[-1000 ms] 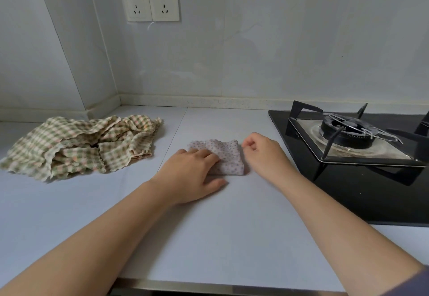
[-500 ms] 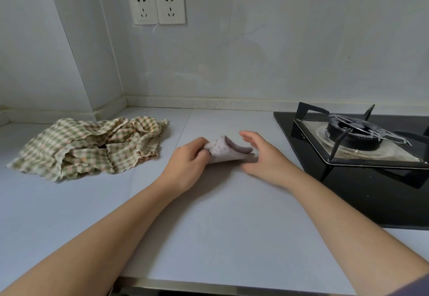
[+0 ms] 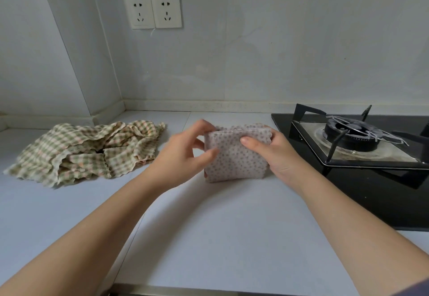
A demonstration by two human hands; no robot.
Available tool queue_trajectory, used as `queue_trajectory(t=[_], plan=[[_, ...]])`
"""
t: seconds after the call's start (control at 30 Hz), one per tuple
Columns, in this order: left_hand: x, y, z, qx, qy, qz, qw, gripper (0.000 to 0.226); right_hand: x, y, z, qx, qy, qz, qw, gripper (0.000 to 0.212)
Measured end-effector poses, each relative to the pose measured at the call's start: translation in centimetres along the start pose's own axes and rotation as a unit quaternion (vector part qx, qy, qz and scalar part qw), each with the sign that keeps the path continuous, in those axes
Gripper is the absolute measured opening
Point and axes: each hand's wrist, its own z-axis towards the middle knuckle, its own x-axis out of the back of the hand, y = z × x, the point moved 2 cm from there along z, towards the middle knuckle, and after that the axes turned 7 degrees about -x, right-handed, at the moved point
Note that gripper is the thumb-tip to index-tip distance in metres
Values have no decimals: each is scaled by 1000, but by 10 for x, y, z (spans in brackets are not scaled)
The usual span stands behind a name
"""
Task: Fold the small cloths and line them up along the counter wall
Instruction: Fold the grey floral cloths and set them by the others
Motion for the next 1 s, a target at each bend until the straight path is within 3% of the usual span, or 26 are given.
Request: queue_trajectory(t=[0.17,0.27,0.33,0.5,0.67,0.87,1.0], plan=[[0,2,3,-3,-88,35,996,14,-2,-3,-3,2,-41,-7,999,21],[5,7,6,-14,-123,78,989,21,-3,-4,-3,7,-74,-16,997,16],[9,11,8,-39,-151,151,976,26,-3,-6,-3,12,-88,-21,996,24],[26,24,14,-50,-123,255,958,20,0,-12,-4,12,-90,9,996,27],[22,30,14,-59,-115,237,963,26,-3,-11,-6,-5,-124,-21,992,20],[26,30,13,-2,-161,199,967,14,1,-9,-5,-19,-91,-17,996,46],[31,30,13,22,-178,187,966,16,4,-11,-5,5,-45,-45,998,28]])
